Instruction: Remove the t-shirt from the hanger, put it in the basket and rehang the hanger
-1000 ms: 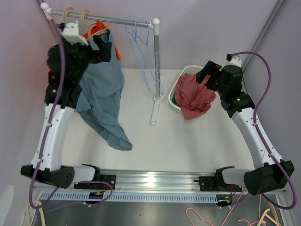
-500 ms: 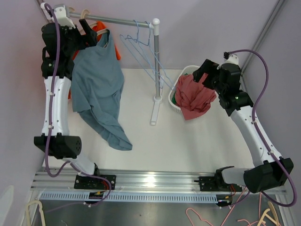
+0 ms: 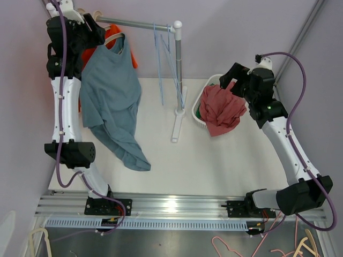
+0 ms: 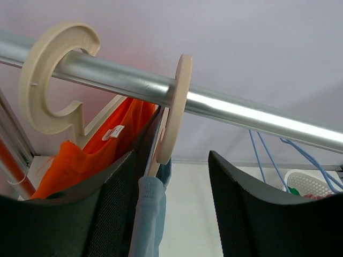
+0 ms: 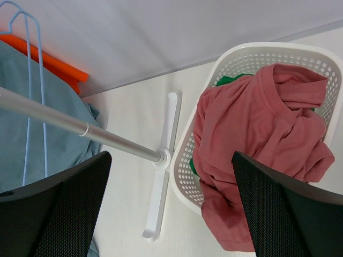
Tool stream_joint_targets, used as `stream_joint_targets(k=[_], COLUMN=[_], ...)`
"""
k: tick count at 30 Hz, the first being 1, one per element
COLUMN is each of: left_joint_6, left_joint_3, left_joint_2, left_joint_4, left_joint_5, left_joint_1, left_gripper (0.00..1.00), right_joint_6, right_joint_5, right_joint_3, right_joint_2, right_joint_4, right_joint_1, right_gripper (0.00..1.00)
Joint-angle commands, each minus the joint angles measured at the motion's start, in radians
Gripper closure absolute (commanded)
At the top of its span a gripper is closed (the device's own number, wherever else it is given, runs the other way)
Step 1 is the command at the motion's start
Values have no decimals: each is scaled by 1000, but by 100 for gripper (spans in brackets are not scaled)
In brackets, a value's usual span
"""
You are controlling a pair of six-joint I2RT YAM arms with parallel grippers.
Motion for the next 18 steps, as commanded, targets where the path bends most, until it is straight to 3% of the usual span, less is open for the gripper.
stream_joint_targets(k=[1,9,12,13,14,17,18], left_joint_6=[-14,-24,-22,-22,-19,-16,-16], left_joint_3=[44,64,67,63,69,96,124], left_joint_2=[32,83,89,89,89,97,98], left_joint_4=[16,0,4,4,6,1,-3], left_joint_5=[28,40,37,37,35,31,40], left_joint_1=[9,9,9,9,9,9,9], left_gripper=[39,38,46,52,68,100,99], right_joint_6=[-2,-3,-5,-5,-3,-3,-3], right_joint_5=[-8,-25,-28,-33,-33,-39,-39], right_joint_3=[41,35,29,27,27,24,24], right_joint_2=[15,18,13,12,12,9,9], right_joint_4=[38,38,42,44,44,45,44], right_joint_1=[-7,-26,-30,-32,-35,-40,-41], right_gripper=[1,1,0,0,1,0,1])
